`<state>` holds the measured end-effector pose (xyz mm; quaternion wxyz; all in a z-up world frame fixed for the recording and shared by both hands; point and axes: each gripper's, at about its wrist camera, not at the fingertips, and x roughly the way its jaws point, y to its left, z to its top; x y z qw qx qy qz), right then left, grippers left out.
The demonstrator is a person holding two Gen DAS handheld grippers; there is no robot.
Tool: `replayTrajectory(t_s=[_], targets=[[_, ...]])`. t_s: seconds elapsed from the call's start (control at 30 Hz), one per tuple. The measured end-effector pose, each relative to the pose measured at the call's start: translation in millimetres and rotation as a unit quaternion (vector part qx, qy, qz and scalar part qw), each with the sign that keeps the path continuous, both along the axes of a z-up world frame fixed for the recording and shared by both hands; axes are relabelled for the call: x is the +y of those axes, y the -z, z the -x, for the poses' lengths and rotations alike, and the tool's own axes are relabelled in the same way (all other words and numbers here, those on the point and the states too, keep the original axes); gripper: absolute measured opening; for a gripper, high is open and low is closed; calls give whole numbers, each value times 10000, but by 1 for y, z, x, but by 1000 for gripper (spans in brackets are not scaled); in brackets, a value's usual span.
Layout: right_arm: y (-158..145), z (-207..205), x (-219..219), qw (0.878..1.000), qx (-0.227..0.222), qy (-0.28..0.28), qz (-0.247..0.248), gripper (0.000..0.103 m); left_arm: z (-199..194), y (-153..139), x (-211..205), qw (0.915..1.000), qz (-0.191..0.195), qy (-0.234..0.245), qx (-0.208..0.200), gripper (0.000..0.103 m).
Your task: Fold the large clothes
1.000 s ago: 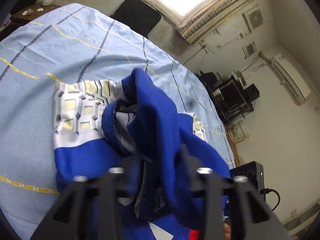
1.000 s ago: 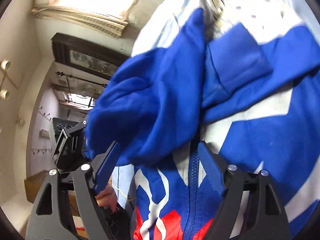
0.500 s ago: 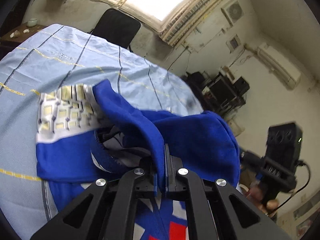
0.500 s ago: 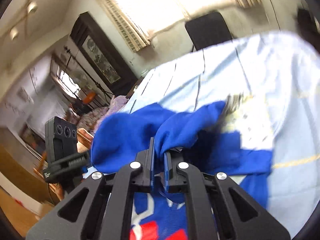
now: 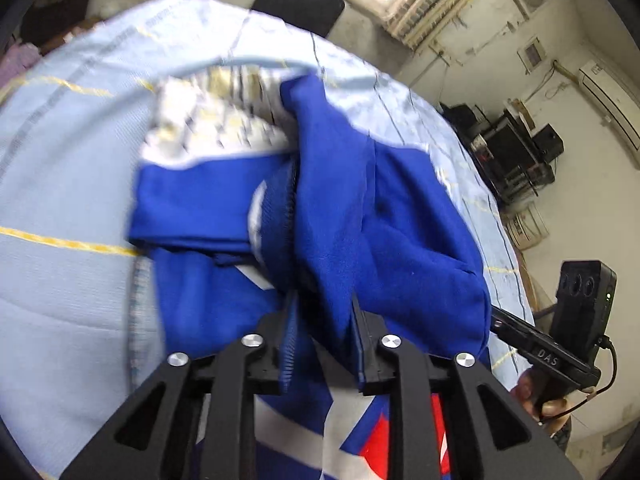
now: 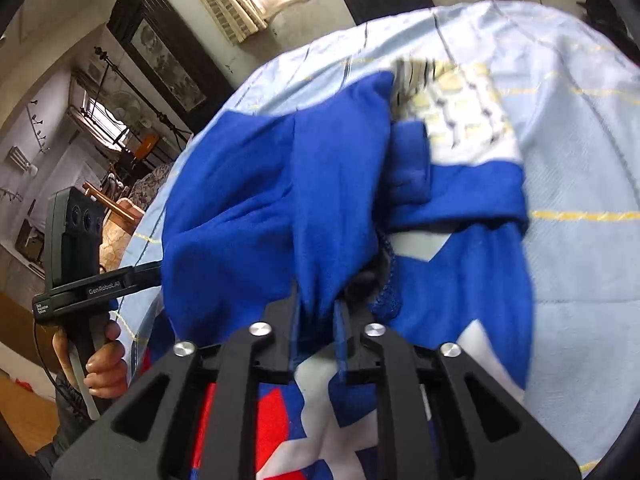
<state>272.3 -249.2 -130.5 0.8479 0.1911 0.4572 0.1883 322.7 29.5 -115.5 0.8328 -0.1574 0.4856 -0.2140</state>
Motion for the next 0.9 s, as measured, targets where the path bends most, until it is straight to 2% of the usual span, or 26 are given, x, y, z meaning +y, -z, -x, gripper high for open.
replayTrajectory(t_s=[0.13,0.2,0.27,0.33,0.37,0.43,0.5,0.53,0.57,0.63,0.77,0.83,0.9], targets=[[-19,13,-16,9986,-436,303,7,28,10,-39,3,9956,-499,-260,-745,29],[-33,12,-17,9968,-725,318,-100,21,11,-54,-4,9936,-442,-194,-1023,30],[-45,-1,-8,9962,-813,201,-250,16,1,-59,-17,9934,-236,60,-1125,33],[-43,-15,4,9965,-745,48,-384,13,-12,-52,-35,9939,-230,302,-1038,33],[-41,-20,11,9969,-692,16,-362,11,-19,-44,-44,9943,-356,335,-952,33],[-34,-33,26,9983,-533,-23,-247,9,-35,-24,-50,9945,-649,223,-786,32],[-22,-47,31,9991,-400,114,88,9,-51,-7,-47,9949,-783,102,-633,31],[-14,-56,29,9988,-321,268,244,8,-58,0,-45,9949,-821,50,-591,22],[-8,-61,25,9985,-239,382,300,6,-63,4,-41,9946,-855,10,-584,18],[8,-79,12,9972,-64,670,314,0,-73,9,-38,9946,-861,-21,-578,15],[28,-101,-10,9952,49,974,-11,0,-87,17,-41,9919,-982,-28,-802,14],[31,-105,-14,9953,-16,971,-46,0,-84,23,-41,9895,-1077,-30,-961,13],[31,-104,-15,9956,-58,933,-43,0,-80,18,-40,9892,-1118,-41,-952,13]])
